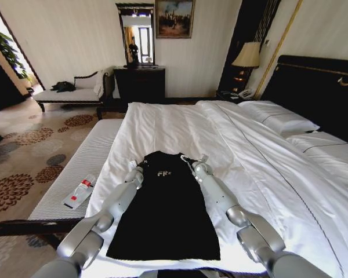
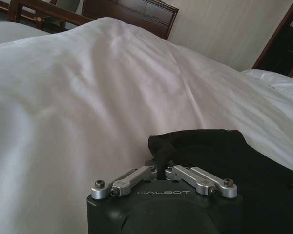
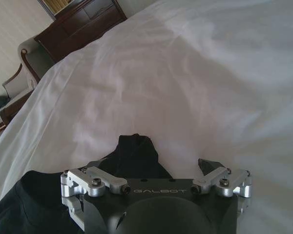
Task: Fold the clothes on the bed.
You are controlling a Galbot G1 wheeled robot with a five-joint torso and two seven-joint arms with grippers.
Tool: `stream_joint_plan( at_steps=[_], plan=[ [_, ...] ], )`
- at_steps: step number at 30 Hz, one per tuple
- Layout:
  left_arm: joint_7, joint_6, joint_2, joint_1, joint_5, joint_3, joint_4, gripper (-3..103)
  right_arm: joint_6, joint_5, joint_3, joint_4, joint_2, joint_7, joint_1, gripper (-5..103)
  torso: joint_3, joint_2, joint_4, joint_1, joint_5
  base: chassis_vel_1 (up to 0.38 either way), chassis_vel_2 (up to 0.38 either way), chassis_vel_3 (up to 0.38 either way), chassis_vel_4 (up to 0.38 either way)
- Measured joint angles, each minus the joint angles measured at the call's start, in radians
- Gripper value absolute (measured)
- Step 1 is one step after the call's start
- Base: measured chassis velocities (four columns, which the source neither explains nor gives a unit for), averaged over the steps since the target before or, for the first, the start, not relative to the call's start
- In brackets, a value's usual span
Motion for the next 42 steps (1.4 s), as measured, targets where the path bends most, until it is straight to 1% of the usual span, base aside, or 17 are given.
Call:
stream_joint_plan(
  at_steps=[4,6,9,11,12,13,15,16,17,19,20,22,24,25,28,31,42],
  plan=[
    [0.001,0.0,0.0,0.0,0.0,0.0,0.0,2,-0.006,-0.004,-0.001,-0.022,0.011,0.007,0.013,101,0.0,0.0,0.0,0.0,-0.0002,0.0,0.0,0.0,0.0],
    [0.001,0.0,0.0,0.0,0.0,0.001,-0.001,2,-0.009,-0.006,-0.001,-0.03,0.015,0.011,0.017,97,0.0,0.0,0.0001,0.0,-0.0001,0.0,0.0,0.0,0.0],
    [0.001,0.0,0.0,0.0,0.001,0.001,-0.002,2,-0.012,-0.011,-0.001,-0.039,0.016,0.016,0.024,82,0.0,0.0,0.0,0.0,-0.0001,0.0,0.0,0.0,0.0],
    [0.001,0.0,0.0,0.0,0.001,0.001,-0.002,2,-0.013,-0.011,-0.001,-0.039,0.016,0.016,0.024,82,0.0,0.0,0.0,0.0,-0.0001,0.0,0.0,0.0,0.0],
    [0.001,0.0,0.0,0.0,0.002,0.001,-0.002,2,-0.015,-0.011,-0.001,-0.04,0.016,0.018,0.025,71,0.0,0.0,-0.0001,0.0,-0.0001,0.0,0.0,0.0,0.0],
    [0.001,-0.001,0.0,0.001,0.004,0.001,-0.002,2,-0.016,-0.011,-0.003,-0.04,0.015,0.019,0.026,65,0.0,0.0,-0.0001,0.0,-0.0001,0.0,0.0,0.0,0.0],
    [0.001,-0.002,0.0,0.003,0.005,0.001,-0.002,2,-0.016,-0.011,-0.005,-0.039,0.015,0.02,0.026,65,0.0,0.0,-0.0001,0.0,-0.0001,0.0,0.0,0.0,0.0],
    [0.001,-0.002,0.0,0.004,0.005,0.001,-0.003,2,-0.017,-0.011,-0.008,-0.037,0.015,0.021,0.026,54,0.0,0.0,-0.0001,0.0,-0.0001,0.0,0.0,0.0,0.0],
    [0.001,-0.003,0.0,0.005,0.005,0.001,-0.004,2,-0.018,-0.011,-0.009,-0.036,0.014,0.021,0.026,54,0.0,0.0,0.0,0.0,-0.0001,0.0,0.0,0.0,0.0],
    [0.001,-0.003,0.001,0.005,0.006,0.001,-0.004,2,-0.02,-0.012,-0.011,-0.035,0.014,0.022,0.026,44,0.0,0.0,0.0,0.0,-0.0001,0.0,0.0,0.0,0.0],
    [0.001,-0.003,0.001,0.005,0.006,0.001,-0.004,2,-0.02,-0.012,-0.011,-0.035,0.014,0.022,0.026,44,0.0,0.0,0.0,0.0,-0.0001,0.0,0.0,0.0,0.0],
    [0.001,-0.003,0.001,0.006,0.006,-0.001,-0.004,2,-0.02,-0.015,-0.015,-0.035,0.014,0.023,0.026,33,0.0,0.0,-0.0001,0.0,-0.0001,0.0,0.0,0.0,0.0],
    [0.002,-0.003,0.002,0.006,0.006,-0.001,-0.004,2,-0.02,-0.016,-0.016,-0.034,0.014,0.024,0.026,33,0.0,0.0,0.0,0.0,-0.0001,0.0,0.0,0.0,0.0],
    [0.002,-0.003,0.002,0.007,0.006,-0.001,-0.005,2,-0.02,-0.017,-0.017,-0.032,0.014,0.025,0.023,22,0.0,0.0,0.0,0.0,-0.0001,0.0,0.0,0.0,0.0],
    [0.002,-0.004,0.003,0.009,0.006,-0.001,-0.008,2,-0.02,-0.018,-0.019,-0.025,0.012,0.027,0.02,17,0.0,0.0,0.0,0.0,0.0,0.0,0.0,0.0,0.0],
    [0.002,-0.005,0.008,0.011,0.007,-0.001,-0.014,2,-0.022,-0.02,-0.024,-0.006,0.004,0.033,0.012,3,0.0,0.0,0.0,0.0,0.0,0.0,0.0,0.0,0.0],
    [0.019,-0.035,0.035,0.017,0.015,-0.006,-0.05,2,-0.019,-0.051,-0.024,0.051,-0.018,0.06,-0.009,1,0.0,0.0,0.0,0.0,-0.0001,0.0,0.0,0.0,0.0]
  ],
)
